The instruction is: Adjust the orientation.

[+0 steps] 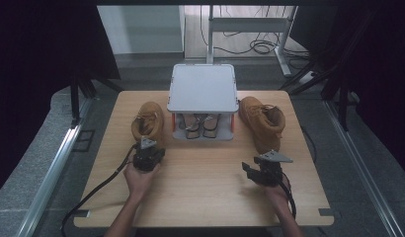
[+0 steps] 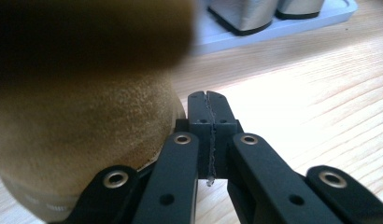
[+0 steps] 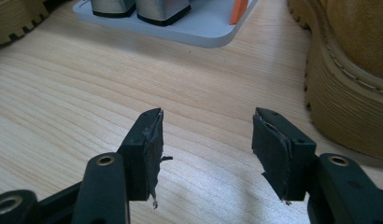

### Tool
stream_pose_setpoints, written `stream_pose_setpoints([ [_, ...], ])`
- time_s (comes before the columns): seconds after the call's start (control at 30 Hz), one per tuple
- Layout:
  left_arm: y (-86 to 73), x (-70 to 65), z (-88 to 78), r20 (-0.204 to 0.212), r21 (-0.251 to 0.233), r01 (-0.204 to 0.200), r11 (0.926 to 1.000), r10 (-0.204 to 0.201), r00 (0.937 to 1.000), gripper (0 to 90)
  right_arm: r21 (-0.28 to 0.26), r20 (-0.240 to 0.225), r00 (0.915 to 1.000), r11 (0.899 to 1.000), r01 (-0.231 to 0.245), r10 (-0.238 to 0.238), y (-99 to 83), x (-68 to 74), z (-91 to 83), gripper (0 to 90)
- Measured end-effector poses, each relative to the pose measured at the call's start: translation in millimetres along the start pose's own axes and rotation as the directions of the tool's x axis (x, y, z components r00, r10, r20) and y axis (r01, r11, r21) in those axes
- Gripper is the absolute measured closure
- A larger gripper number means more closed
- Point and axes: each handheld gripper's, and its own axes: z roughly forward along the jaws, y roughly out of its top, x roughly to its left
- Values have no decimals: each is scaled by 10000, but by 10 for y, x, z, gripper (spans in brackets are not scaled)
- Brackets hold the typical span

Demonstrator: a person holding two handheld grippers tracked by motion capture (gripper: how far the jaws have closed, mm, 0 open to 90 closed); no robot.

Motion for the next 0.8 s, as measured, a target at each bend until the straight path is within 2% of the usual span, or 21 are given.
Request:
stream_pose_setpoints([
  [0.27,-120,234,-188,-210,-7,416,9991,-416,9989,900,24,-27,10000,10000,25,-25,-2,7,7,434],
  [0.57,-222,514,-360,-476,-35,984,9951,-985,9940,900,80,-16,10000,10000,36,-36,-5,16,17,434],
  [0.67,-242,572,-394,-710,-99,1130,9936,-1134,9910,900,74,-12,10000,10000,6,-6,-6,15,21,434],
  [0.8,-252,597,-402,-631,-127,1290,9916,-1295,9896,900,81,-33,10000,10000,15,-15,-7,20,26,434],
])
